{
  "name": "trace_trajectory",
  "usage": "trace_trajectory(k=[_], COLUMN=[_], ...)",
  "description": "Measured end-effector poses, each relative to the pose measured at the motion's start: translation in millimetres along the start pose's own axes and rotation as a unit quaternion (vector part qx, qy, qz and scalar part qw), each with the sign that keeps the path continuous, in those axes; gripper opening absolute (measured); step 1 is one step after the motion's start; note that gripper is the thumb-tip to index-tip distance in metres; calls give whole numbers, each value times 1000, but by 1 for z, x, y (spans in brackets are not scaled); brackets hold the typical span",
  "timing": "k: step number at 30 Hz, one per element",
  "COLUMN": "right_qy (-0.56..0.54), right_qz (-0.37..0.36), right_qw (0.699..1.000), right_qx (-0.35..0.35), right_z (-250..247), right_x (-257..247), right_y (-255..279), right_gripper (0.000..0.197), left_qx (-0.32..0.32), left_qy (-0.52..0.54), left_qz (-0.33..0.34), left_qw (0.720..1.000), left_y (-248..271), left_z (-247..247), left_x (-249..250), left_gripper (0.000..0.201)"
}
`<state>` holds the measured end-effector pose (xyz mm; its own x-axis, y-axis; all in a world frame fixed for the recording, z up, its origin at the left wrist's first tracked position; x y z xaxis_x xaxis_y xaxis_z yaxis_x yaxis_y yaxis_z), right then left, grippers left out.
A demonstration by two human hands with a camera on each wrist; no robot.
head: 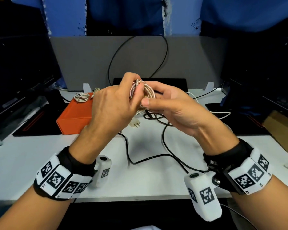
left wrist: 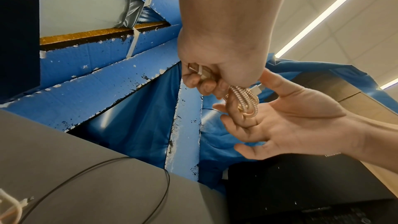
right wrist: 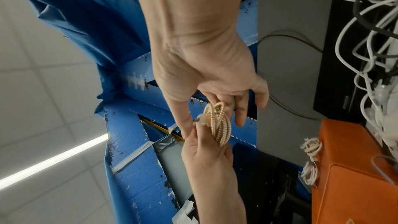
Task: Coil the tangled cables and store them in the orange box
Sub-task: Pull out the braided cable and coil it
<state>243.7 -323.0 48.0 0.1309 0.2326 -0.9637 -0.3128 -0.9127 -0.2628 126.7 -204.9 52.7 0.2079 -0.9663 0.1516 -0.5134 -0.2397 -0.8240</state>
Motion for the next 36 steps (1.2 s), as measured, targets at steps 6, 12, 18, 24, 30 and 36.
trace_trajectory(k=[6, 12, 18, 24, 30, 36], right_qy=[222, 300, 42, -137, -127, -112], right_qz=[-99, -260, -162, -36, -16, -5], right_qw=[968, 898, 961, 967, 967, 968], right_qx=[55, 187, 221, 212, 222, 226], right_z=[5, 11, 2, -12, -16, -19], right_x=[3, 6, -3, 3, 2, 2], right_y=[1, 2, -1, -8, -9, -8], right_gripper=[62, 20, 5, 16, 20, 19], left_qx=[-22, -22, -77, -190, -220, -246], left_qy=[60, 100, 61, 11, -20, 55], left_qz=[-63, -104, -25, 11, 5, 14], left_qw=[996, 989, 995, 982, 975, 968], left_y=[-4, -7, -6, -5, -10, -7], left_z=[-2, -5, -4, -1, -4, -1], left_x=[-9, -13, -6, -3, -11, -19], left_gripper=[29, 25, 33, 66, 83, 93])
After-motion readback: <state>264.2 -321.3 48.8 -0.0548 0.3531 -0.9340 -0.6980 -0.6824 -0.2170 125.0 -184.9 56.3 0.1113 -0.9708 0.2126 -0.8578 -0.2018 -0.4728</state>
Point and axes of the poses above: each hand's wrist, its own y-axis away from the middle knuckle, its own z-axis out of the palm, x = y × z, the point moved 2 cm from there along -y, towards the middle knuckle
